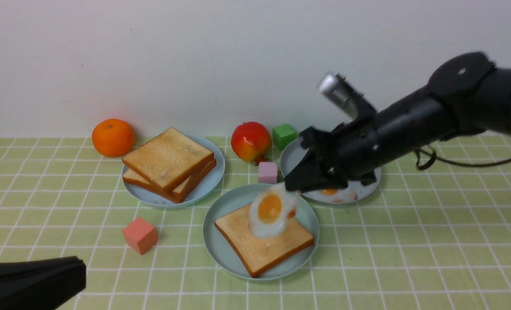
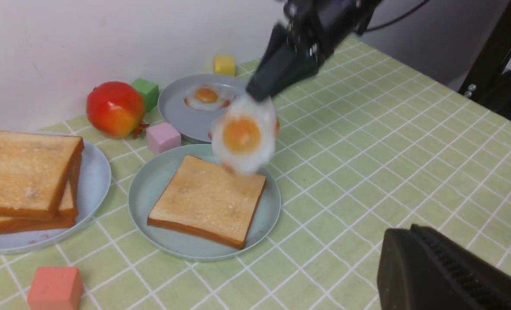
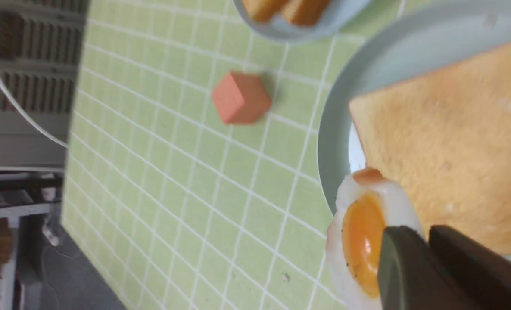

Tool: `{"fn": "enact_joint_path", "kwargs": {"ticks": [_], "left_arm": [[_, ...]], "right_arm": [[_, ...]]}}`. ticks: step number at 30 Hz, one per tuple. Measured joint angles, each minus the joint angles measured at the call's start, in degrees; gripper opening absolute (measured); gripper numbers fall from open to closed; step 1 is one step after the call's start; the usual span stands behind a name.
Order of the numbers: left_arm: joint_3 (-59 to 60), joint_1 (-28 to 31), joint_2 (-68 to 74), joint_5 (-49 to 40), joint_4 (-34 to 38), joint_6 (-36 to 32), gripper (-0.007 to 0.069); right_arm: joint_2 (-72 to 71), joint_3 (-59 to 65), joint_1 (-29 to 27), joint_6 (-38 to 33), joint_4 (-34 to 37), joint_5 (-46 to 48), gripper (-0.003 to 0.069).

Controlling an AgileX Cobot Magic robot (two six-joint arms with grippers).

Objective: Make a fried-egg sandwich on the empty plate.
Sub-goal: Use the right arm to place the fried egg on the slice of bread in the middle

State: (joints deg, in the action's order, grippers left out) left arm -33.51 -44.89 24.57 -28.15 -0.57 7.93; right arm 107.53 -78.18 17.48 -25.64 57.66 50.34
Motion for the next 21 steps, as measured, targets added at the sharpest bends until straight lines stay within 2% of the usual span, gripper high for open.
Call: {"fn": "enact_joint_path", "kwargs": {"ticks": [2, 5, 11, 17, 21], "left_arm": [[0.0, 0.0, 0.0, 0.0, -0.6, 0.0, -0.0010], [0.0, 0.0, 0.0, 0.0, -0.6, 0.0, -0.0008], [0.0, 0.0, 0.0, -0.5, -0.8, 0.0, -0.0004], [0.0, 0.0, 0.0, -0.6, -0.9, 0.0, 0.0001], [0.0, 0.0, 0.0, -1.2, -0.9, 0.0, 0.0003]], "right_arm": [[0.2, 3.4, 2.9, -1.6, 1.3, -6.5, 0.0065], [0.7, 4.2, 3.6, -2.5, 4.0, -10.8, 0.0065], [2.9, 4.2, 3.6, -2.6, 8.8, -13.6, 0.0065], [6.2, 4.2, 3.6, -1.6, 9.3, -14.8, 0.0071], [6.6, 4.2, 3.6, -0.4, 7.3, -15.5, 0.0131]]}}
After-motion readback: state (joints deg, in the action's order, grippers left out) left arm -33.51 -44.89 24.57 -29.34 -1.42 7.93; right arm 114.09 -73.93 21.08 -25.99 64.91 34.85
